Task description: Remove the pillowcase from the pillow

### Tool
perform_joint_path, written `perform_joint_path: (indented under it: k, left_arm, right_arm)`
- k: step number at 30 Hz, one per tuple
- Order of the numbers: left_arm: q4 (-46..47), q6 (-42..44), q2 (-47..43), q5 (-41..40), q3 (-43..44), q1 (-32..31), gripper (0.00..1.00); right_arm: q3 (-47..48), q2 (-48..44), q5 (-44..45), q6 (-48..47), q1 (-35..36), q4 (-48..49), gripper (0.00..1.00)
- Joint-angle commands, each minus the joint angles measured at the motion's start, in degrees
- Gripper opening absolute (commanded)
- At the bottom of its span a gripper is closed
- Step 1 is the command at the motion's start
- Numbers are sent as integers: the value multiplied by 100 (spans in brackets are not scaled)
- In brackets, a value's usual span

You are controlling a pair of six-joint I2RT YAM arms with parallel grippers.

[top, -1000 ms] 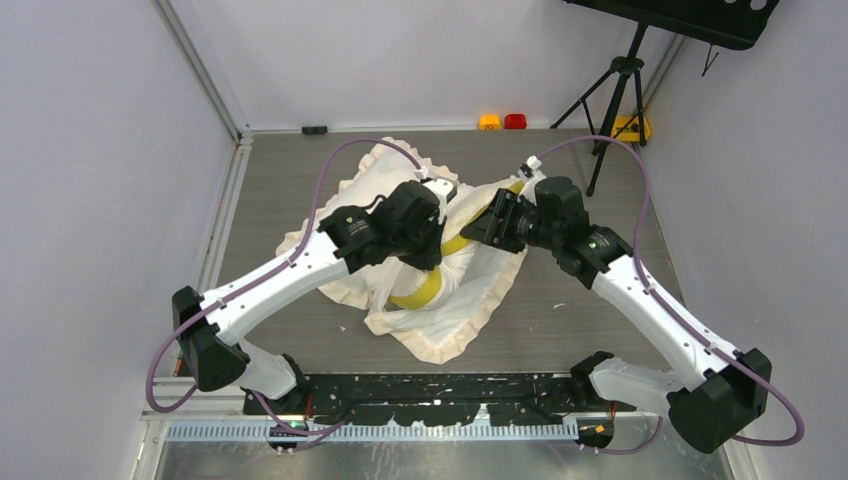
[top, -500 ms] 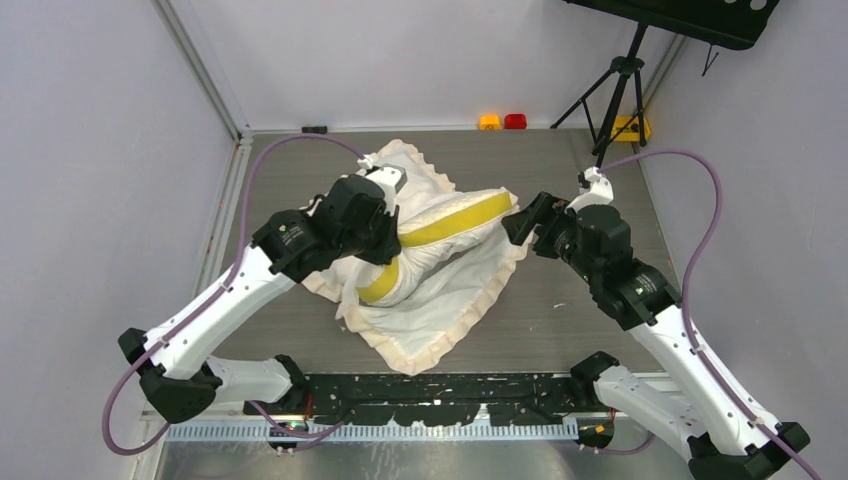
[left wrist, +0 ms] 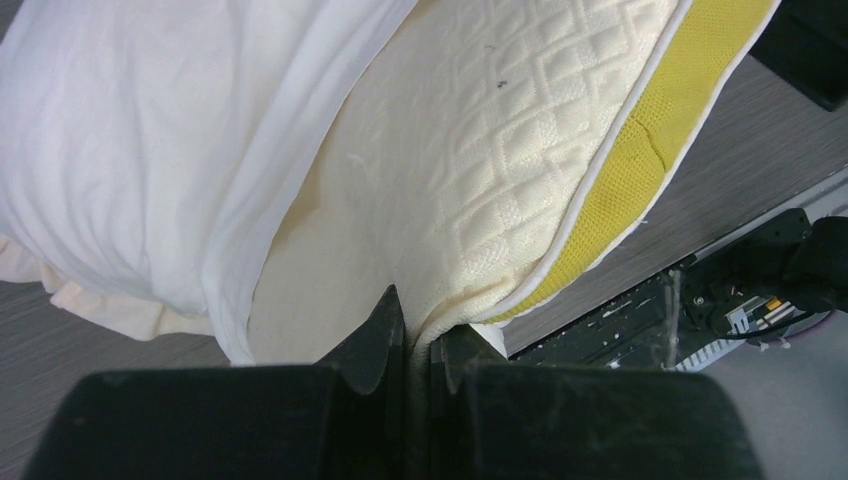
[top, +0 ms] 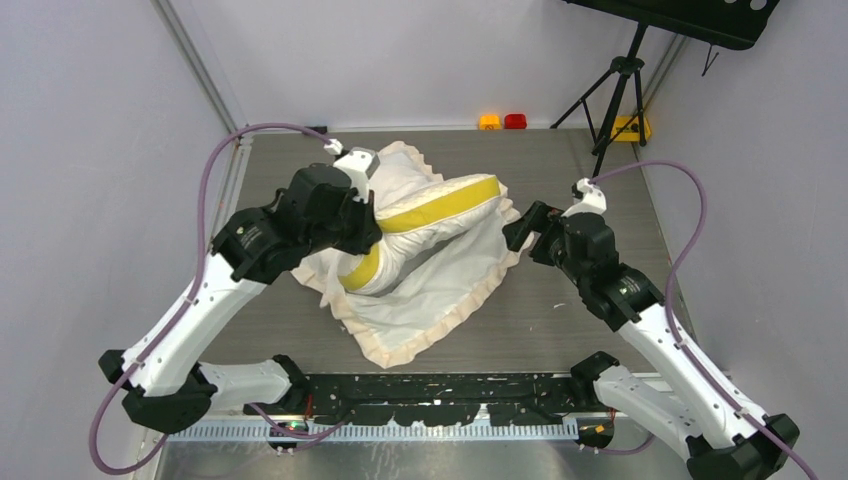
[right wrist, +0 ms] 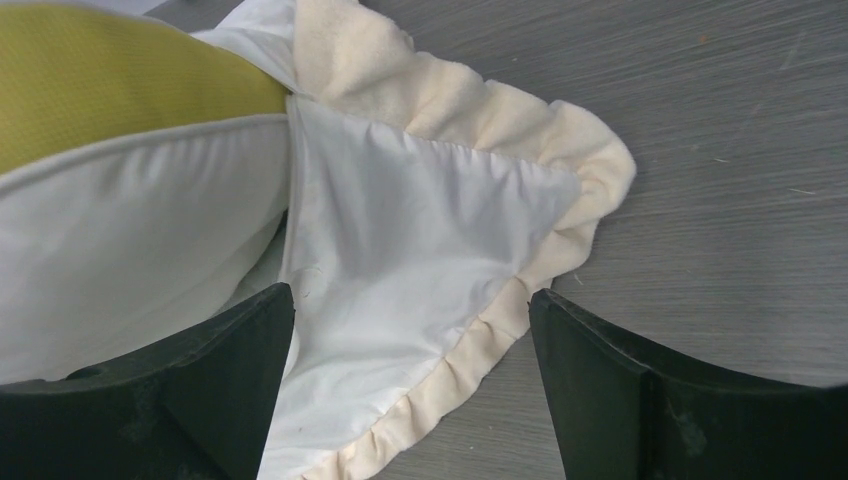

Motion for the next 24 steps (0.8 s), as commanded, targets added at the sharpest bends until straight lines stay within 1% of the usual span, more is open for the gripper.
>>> perform_joint_path:
  k: [1, 5, 8, 9, 10, 11, 13, 14, 16, 19, 24]
  left_arm:
    - [337, 150, -570, -352, 512, 61, 0]
    - [287, 246, -739, -514, 792, 61, 0]
    - [213, 325, -805, -577, 1031, 61, 0]
    - [184, 357, -812, -585, 1112, 56, 0]
    - [135, 379, -818, -586, 1195, 60, 0]
    - [64, 402, -799, -606, 1295, 61, 0]
    - [-40, 404, -789, -682, 1444, 56, 0]
    - [-51, 400, -802, -709, 1480, 60, 0]
    - [-22, 388, -847, -733, 1506, 61, 0]
    - [21, 386, -889, -748, 1552, 61, 0]
    - [-4, 421, -914, -809, 1605, 61, 0]
  right_arm:
    - [-30, 377, -904, -182, -35, 1117, 96]
    - [47, 801, -1468, -488, -142, 1716, 98]
    - [237, 1238, -1984, -515, -400, 2121, 98]
    - [293, 1397, -2306, -450, -550, 2322, 98]
    - [322, 1555, -2708, -360, -712, 2672, 98]
    - [334, 1718, -3318, -245, -874, 3047, 98]
    - [396, 2063, -4056, 23, -1195, 3733, 98]
    - [525, 2282, -4386, 71, -1238, 3917, 98]
    - [869, 2697, -4807, 1, -1244, 3892, 98]
    - [1073, 3187, -5310, 206, -1235, 4385, 98]
    - [1188, 3504, -6003, 281, -1145, 4921, 98]
